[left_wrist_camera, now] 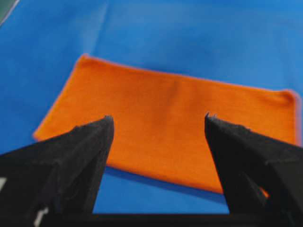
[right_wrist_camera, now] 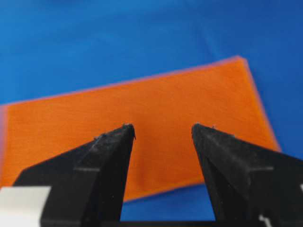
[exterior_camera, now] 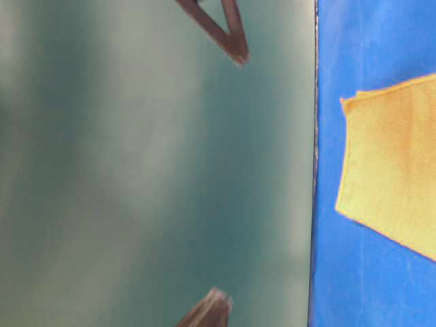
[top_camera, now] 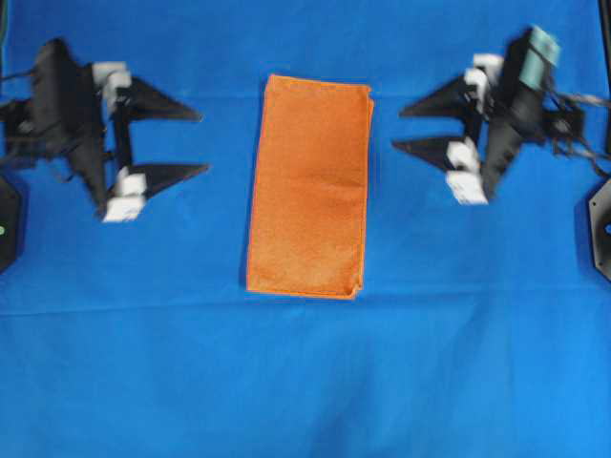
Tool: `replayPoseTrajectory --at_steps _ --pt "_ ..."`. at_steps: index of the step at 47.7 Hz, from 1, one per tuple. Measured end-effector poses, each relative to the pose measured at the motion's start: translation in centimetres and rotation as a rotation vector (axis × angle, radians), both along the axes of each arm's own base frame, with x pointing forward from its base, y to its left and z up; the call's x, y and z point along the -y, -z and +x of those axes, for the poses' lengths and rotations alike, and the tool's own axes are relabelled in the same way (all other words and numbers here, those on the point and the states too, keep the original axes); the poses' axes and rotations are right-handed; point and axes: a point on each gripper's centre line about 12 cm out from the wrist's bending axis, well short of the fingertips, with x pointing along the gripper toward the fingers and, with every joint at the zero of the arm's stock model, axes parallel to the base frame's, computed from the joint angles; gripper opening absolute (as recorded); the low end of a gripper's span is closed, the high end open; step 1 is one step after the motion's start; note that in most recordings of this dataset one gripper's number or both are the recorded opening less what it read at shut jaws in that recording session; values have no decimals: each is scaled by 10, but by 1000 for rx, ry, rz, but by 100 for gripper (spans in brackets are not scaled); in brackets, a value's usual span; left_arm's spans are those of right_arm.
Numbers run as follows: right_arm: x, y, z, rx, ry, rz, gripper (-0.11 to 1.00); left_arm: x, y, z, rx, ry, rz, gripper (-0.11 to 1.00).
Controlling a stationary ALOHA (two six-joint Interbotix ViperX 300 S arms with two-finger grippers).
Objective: Fold the orange towel.
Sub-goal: 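Grasp the top corners of the vertical folded towel with both grippers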
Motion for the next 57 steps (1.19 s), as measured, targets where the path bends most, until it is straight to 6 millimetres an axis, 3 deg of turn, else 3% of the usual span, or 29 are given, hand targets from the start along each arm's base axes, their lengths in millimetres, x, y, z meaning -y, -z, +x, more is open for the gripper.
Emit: replayPoseTrajectory --at_steps 11,19,36,45,49,52,57 --pt "50 25 26 -168 100 -1 58 -47 35 36 -120 -111 -22 72" --pt "76 53 31 -247 151 25 58 -75 65 58 -158 -164 -34 72" --pt "88 104 39 -280 148 74 58 -124 121 75 -198 -264 -54 72" --pt "89 117 43 -297 146 87 56 -128 139 80 -227 -269 -66 70" --pt "90 117 44 -297 146 87 52 -129 144 80 -241 -270 -71 63" --pt "90 117 44 -295 146 87 44 -128 146 80 -246 -268 -76 50" --pt "89 117 44 -297 141 82 16 -123 147 81 -251 -255 -74 22"
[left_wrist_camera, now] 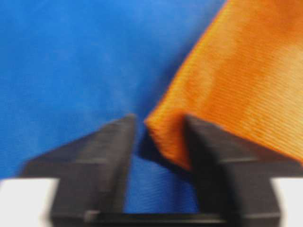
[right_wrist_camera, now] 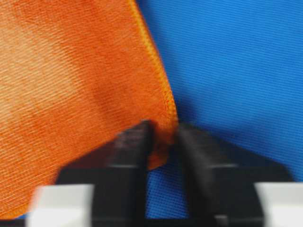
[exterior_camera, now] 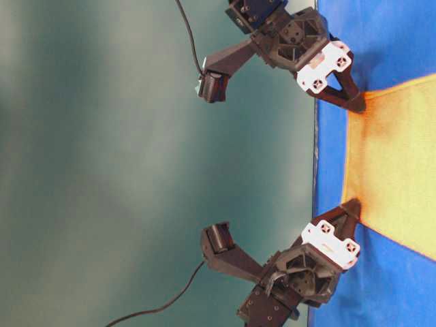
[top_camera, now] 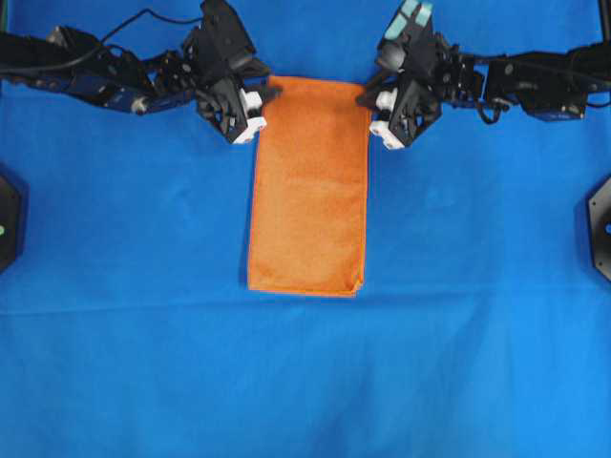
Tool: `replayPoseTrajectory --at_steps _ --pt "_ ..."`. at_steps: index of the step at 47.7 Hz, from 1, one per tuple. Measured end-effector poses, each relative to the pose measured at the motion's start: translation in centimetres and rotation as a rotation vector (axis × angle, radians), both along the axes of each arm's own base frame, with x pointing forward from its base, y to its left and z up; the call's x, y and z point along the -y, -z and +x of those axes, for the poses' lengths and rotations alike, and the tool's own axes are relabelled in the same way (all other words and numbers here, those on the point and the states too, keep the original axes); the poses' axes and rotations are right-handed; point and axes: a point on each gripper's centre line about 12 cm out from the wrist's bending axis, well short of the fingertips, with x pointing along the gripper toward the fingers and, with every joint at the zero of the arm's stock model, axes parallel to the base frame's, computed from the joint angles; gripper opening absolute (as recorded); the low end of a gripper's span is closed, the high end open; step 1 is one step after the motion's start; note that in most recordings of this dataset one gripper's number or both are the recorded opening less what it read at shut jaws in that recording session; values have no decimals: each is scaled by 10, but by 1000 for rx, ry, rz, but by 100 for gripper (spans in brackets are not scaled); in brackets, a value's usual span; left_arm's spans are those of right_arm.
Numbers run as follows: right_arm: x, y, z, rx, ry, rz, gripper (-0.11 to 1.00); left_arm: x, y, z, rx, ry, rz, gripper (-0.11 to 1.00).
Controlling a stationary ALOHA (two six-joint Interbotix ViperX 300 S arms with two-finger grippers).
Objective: Fold the orange towel.
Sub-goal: 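Grasp the top corners of the vertical folded towel with both grippers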
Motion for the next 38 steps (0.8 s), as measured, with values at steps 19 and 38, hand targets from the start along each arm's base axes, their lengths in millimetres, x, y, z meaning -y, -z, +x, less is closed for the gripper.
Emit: replayPoseTrajectory --at_steps 19,38 --pt "-1 0 1 -4 -23 -14 2 7 3 -1 -8 16 -2 1" --pt "10 -15 0 20 4 -35 2 -3 -16 -7 13 5 36 1"
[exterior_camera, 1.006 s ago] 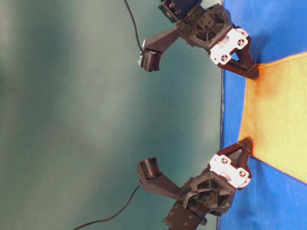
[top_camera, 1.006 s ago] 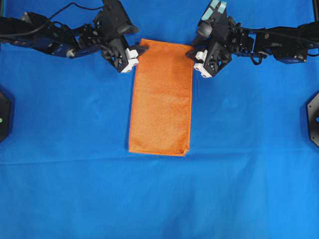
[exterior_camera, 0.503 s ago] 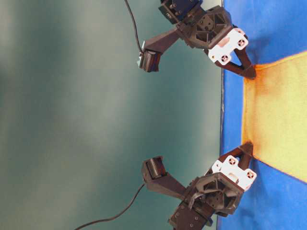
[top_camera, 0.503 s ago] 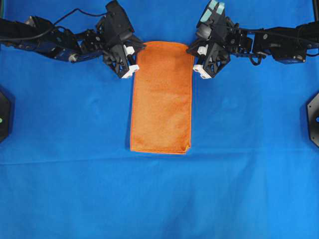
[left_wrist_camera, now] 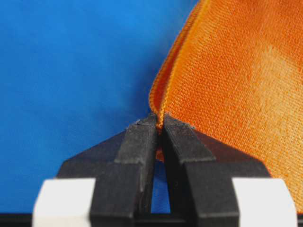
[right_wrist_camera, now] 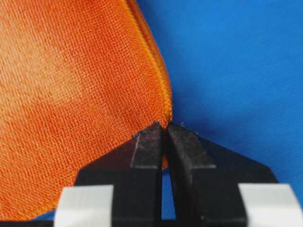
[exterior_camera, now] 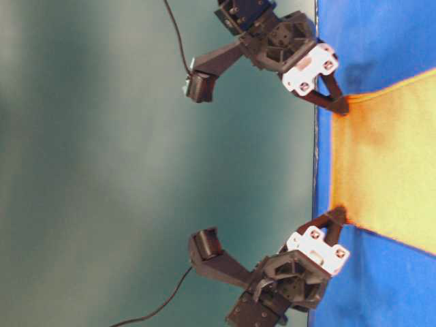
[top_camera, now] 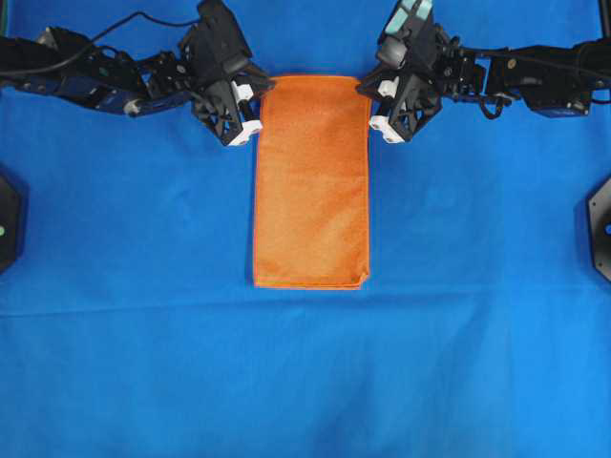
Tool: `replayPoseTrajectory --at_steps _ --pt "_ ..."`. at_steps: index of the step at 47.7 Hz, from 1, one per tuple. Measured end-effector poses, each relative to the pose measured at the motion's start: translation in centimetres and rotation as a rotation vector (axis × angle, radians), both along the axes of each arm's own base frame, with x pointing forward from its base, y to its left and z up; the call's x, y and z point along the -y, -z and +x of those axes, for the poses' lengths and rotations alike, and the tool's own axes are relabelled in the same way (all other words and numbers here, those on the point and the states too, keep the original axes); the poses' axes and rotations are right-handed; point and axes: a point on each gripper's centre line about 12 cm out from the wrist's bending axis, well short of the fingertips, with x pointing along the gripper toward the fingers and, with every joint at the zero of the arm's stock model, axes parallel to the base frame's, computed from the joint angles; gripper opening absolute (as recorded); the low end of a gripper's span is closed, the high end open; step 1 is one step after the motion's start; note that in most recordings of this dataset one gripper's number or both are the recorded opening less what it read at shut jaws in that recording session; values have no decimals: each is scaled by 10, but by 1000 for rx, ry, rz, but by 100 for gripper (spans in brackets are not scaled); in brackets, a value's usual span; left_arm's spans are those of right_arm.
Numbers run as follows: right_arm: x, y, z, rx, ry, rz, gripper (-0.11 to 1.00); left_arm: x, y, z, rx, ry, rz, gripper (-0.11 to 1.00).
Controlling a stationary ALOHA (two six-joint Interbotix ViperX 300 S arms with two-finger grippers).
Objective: Fold the orange towel.
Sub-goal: 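Grasp the top corners of the vertical folded towel with both grippers, then pull the top edge down toward the bottom edge with both grippers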
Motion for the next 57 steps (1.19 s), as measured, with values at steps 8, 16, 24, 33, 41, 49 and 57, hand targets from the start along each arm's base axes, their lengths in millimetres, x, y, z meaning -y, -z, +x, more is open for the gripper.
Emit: replayPoseTrajectory --at_steps 8,16,24,33,41,49,57 --pt "10 -5 0 7 10 -21 2 -10 -3 -2 5 -18 12 1" --pt "12 -6 1 2 12 -28 2 -13 -5 -3 10 -24 17 1" --pt "10 -21 0 6 15 -39 2 -9 -24 -3 28 -17 26 1" --pt "-13 -52 1 20 -23 -64 2 17 -60 -2 43 44 30 1" --pt "-50 -79 4 34 -97 -80 2 52 -83 -7 53 118 18 1" --pt "-89 -86 6 20 -174 -62 2 93 -93 -13 73 207 4 1" --pt "-119 -76 5 -23 -221 -11 2 121 -88 -16 71 254 -48 1"
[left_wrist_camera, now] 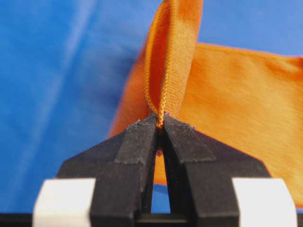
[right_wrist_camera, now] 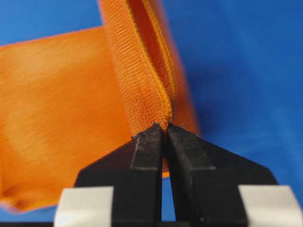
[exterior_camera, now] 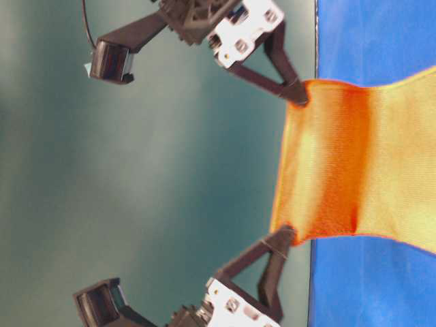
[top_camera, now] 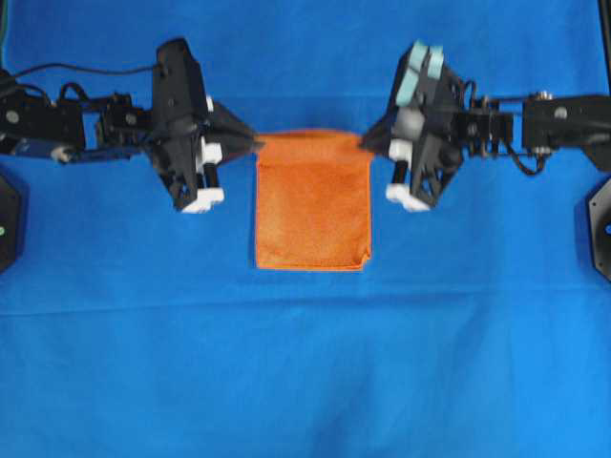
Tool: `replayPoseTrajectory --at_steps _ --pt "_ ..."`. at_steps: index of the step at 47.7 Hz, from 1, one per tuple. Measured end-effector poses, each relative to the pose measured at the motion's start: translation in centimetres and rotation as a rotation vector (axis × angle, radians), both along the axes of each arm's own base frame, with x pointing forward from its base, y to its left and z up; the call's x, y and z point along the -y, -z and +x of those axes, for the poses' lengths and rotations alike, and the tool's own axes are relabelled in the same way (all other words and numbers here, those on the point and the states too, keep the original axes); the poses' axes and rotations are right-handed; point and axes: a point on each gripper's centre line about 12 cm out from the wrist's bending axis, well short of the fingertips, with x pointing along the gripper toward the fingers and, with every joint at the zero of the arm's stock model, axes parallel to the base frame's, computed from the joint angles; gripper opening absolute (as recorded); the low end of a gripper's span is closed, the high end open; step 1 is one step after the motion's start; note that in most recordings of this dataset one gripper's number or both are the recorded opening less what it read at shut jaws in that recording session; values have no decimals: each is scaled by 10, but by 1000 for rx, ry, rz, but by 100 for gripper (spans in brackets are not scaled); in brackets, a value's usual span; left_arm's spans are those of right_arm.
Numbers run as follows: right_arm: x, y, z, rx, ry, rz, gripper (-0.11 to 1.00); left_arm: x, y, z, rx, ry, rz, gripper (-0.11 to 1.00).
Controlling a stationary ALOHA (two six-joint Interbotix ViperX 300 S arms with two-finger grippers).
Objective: Fold the orange towel.
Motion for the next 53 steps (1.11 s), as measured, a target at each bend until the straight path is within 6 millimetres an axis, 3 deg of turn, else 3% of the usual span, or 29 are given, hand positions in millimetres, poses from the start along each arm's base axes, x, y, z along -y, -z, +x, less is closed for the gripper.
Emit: replayPoseTrajectory --at_steps 7,21,30,42,44,46,53 --pt "-24 16 -4 -28 -41 42 2 27 17 -1 -39 55 -41 1" --pt "-58 63 3 -68 -67 146 2 57 68 2 -133 100 -100 1" --pt "-76 69 4 -74 -83 180 2 78 69 4 -120 160 -99 1" --pt "-76 69 6 -69 -68 192 3 78 75 5 -129 160 -99 3" --pt "-76 68 7 -66 -69 192 10 78 75 6 -129 158 -99 7" --pt "-77 68 8 -66 -72 192 25 77 75 6 -129 155 -100 15" --pt "-79 66 11 -63 -80 190 64 77 75 6 -135 155 -101 59"
